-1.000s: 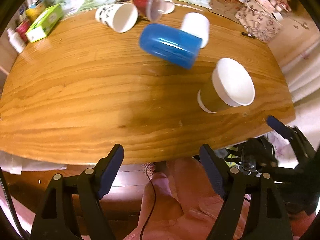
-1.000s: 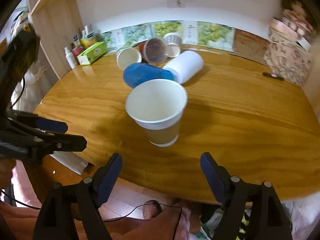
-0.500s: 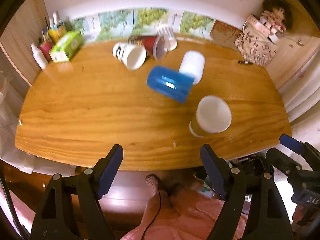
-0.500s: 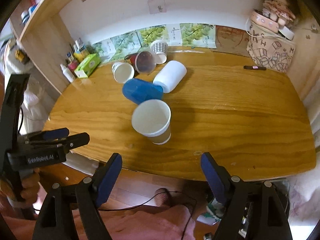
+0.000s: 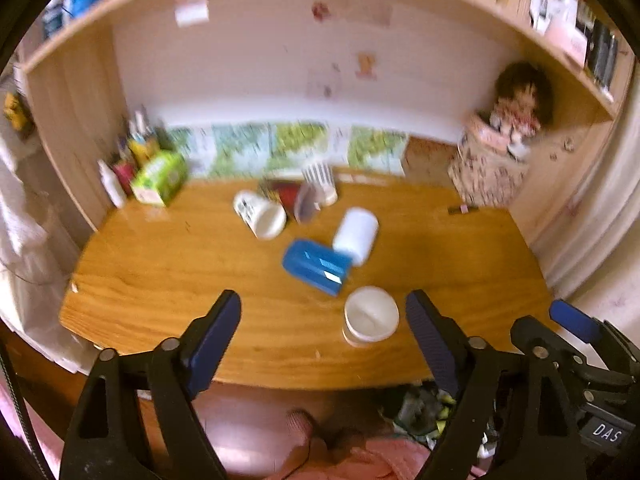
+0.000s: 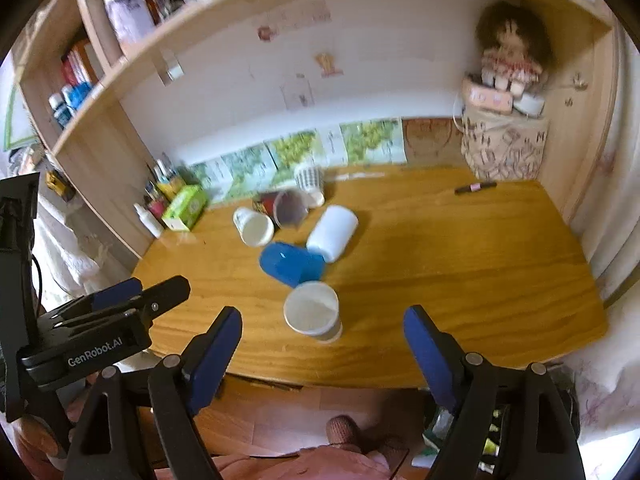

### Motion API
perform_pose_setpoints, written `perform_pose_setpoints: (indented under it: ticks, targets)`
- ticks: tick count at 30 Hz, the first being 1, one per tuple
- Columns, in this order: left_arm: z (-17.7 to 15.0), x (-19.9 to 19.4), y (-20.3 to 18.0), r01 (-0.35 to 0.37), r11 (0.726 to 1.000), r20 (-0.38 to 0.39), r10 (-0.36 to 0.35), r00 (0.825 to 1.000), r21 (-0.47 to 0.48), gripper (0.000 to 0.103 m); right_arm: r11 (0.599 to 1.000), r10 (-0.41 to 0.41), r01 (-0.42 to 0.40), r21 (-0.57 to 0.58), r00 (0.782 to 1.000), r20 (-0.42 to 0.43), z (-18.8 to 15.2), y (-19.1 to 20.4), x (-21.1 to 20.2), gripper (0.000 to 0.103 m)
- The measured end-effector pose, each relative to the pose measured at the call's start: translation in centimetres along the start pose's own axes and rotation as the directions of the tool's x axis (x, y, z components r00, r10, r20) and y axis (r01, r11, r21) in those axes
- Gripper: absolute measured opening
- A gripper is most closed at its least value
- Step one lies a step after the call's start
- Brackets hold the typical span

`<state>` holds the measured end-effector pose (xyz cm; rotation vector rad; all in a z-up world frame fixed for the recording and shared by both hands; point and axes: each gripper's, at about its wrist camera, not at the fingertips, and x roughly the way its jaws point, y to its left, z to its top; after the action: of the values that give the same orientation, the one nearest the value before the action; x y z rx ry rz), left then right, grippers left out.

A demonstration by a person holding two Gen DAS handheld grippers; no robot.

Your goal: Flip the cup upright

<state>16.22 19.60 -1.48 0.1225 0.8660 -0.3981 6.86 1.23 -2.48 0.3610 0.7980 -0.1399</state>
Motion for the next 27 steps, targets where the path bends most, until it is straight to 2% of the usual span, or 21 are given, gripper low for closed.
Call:
perform_pose_setpoints:
  ticks: [2, 7, 10, 18, 19, 21, 27]
  targets:
    - [0.0, -1.0, 0.0, -0.051, 0.999, 0.061, 0.052, 0.997, -0.006, 0.089, 1.0, -0.009, 0.009, -0.001, 1.0, 0.03, 0.1, 0.1, -0.5, 0.084]
    - [-0.5, -1.8, 0.3, -0.136, 0.991, 0.131, 0.136, 0.982, -0.01, 0.095, 1.0, 0.003, -0.003, -0.002, 0.998, 0.066, -0.2, 0.3, -1.1, 0.084]
    - [-0.8, -2.1, 0.6, -0.138, 0.99, 0.143, 0.139, 0.98, -0.021, 0.097, 1.0, 0.0, 0.0, -0.003, 0.997, 0.075, -0.4, 0.4, -1.0, 0.087]
    - [-1.2, -3.1, 0.1, -0.147, 0.989, 0.202, 0.144, 0.969, -0.004, 0.099, 0.999, -0.015, 0.011, 0.043, 0.995, 0.1, -0.5, 0.0, -1.1, 0.088]
    - [-1.2, -3.2, 0.0, -0.154, 0.988, 0.215, 0.15, 0.965, 0.0, 0.1, 0.999, -0.018, 0.014, 0.044, 0.995, 0.094, -0.4, 0.1, -0.9, 0.089]
    - [-1.2, -3.3, -0.1, -0.164, 0.987, 0.228, 0.158, 0.961, 0.005, 0.1, 0.999, -0.016, 0.012, 0.047, 0.996, 0.084, -0.5, 0.1, -0.6, 0.103]
    - [-1.0, -3.1, -0.1, -0.158, 0.987, 0.223, 0.153, 0.963, 0.009, 0.1, 0.999, -0.007, 0.004, 0.054, 0.998, 0.059, -0.6, 0.2, 0.2, 0.103]
